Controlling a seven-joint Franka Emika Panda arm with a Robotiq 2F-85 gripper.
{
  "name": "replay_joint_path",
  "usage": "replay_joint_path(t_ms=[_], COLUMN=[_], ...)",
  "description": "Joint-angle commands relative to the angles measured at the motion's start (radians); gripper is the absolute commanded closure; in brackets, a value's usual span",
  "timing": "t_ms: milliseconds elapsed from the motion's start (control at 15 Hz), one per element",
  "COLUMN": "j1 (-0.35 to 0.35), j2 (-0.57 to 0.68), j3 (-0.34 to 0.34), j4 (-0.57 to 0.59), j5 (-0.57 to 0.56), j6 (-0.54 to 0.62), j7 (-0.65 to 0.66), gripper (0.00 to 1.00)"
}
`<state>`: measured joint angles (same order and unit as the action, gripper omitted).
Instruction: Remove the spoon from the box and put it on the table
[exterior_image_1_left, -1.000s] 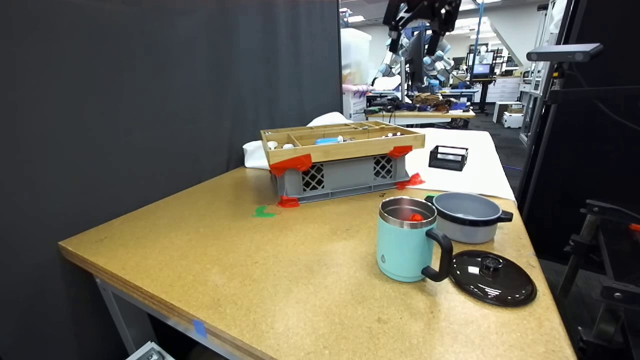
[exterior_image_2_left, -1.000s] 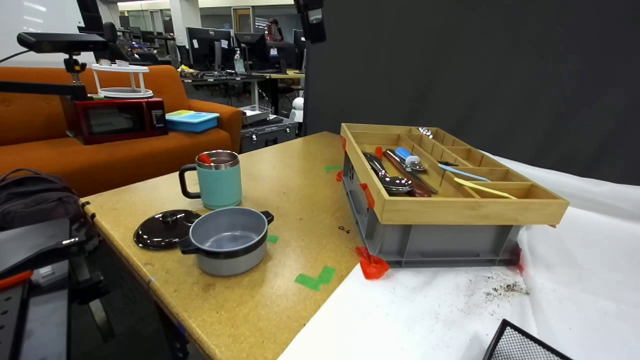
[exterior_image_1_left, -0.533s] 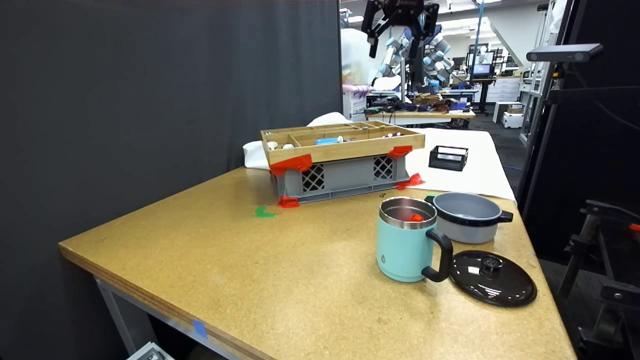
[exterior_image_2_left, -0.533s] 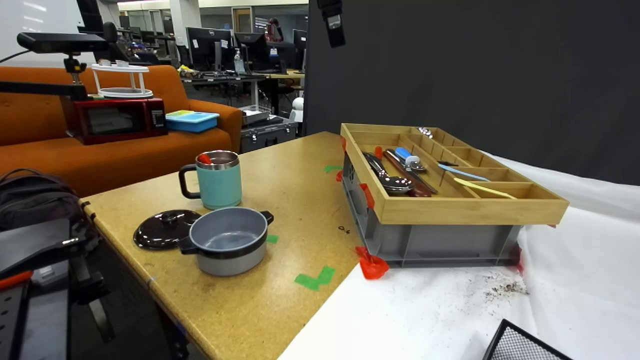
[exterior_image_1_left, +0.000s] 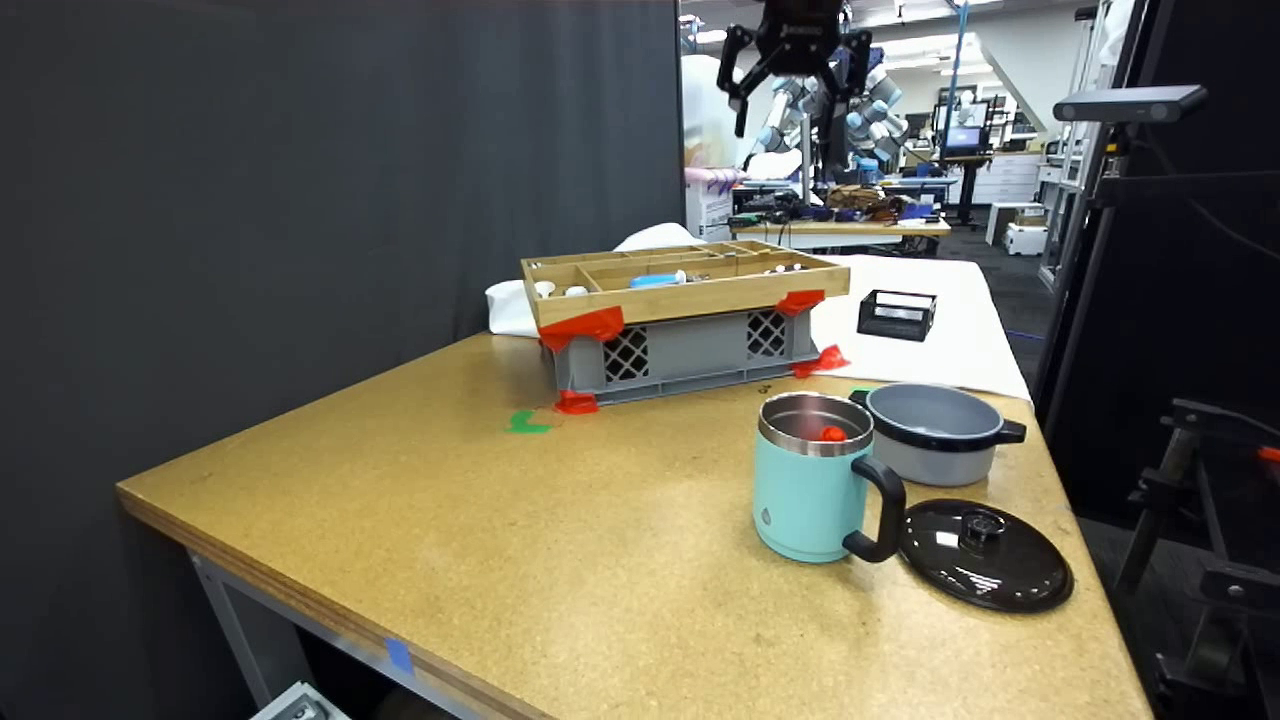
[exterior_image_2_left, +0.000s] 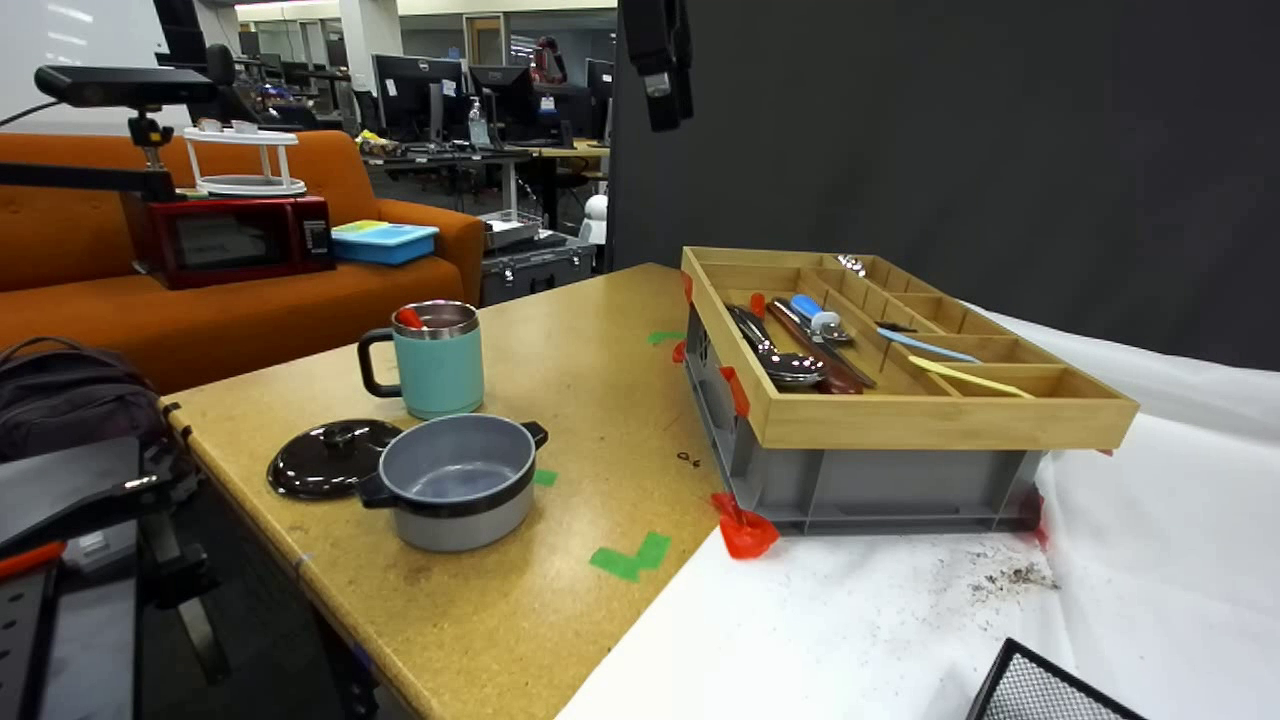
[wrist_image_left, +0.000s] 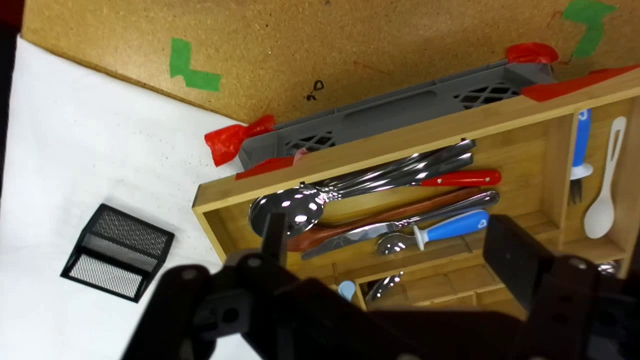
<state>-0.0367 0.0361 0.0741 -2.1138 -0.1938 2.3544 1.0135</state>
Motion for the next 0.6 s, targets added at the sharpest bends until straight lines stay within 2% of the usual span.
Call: replay_joint_path(t_ms=[0, 267, 533], j1=[0.025, 0.043, 0.045], j2=[0.160, 0.322, 0.427], j3=[-0.049, -0.109, -0.146], j4=[0.155, 0.322, 0.443], j5=[0.024, 0.097, 0.205], j6=[-0.063, -0.083, -0.123], j7=[0.144, 0.281, 0.399], gripper=[0.00, 0.00, 0.00])
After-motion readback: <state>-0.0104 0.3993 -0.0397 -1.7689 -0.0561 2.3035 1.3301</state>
